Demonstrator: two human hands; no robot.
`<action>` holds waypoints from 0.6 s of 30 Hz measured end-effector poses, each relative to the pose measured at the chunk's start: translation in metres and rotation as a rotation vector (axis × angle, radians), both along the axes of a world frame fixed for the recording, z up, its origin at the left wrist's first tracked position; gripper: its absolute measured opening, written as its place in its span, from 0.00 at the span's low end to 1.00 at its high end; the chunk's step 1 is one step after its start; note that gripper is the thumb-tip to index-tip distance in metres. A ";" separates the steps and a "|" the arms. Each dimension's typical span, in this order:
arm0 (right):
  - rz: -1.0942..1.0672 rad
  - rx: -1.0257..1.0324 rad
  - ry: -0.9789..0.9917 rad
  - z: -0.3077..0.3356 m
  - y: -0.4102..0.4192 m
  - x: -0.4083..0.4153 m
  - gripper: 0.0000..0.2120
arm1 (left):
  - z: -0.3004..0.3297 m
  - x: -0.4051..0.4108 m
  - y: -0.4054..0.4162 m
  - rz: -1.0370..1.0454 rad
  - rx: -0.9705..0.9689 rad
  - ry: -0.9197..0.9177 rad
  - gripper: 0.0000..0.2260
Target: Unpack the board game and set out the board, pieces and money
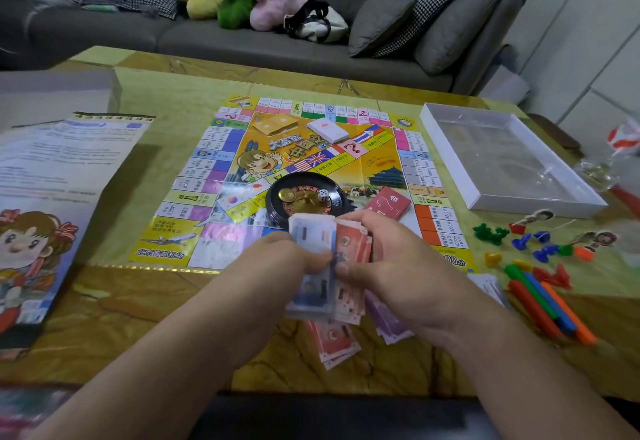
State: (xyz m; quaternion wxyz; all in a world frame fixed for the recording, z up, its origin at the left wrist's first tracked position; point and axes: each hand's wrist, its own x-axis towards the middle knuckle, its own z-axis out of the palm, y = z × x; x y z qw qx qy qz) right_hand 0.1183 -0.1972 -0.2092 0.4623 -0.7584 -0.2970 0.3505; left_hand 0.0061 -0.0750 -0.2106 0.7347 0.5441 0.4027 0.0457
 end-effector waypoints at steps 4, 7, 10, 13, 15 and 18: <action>-0.079 0.195 0.345 -0.005 0.005 -0.007 0.18 | 0.003 0.005 -0.006 0.014 -0.015 0.029 0.26; -0.145 0.324 0.585 -0.005 0.009 -0.014 0.17 | 0.004 0.006 -0.009 0.015 -0.026 0.032 0.28; -0.194 0.205 0.443 -0.004 0.026 -0.023 0.03 | 0.001 0.007 -0.020 0.061 -0.036 0.035 0.19; -0.092 0.192 0.235 -0.012 0.020 -0.029 0.04 | -0.003 0.006 -0.029 0.015 0.028 0.079 0.08; -0.003 0.043 0.014 -0.013 0.021 -0.024 0.03 | -0.002 0.003 -0.026 0.000 0.048 0.094 0.06; 0.069 0.009 -0.145 -0.003 0.005 -0.017 0.27 | -0.001 0.002 -0.015 0.029 0.064 0.118 0.09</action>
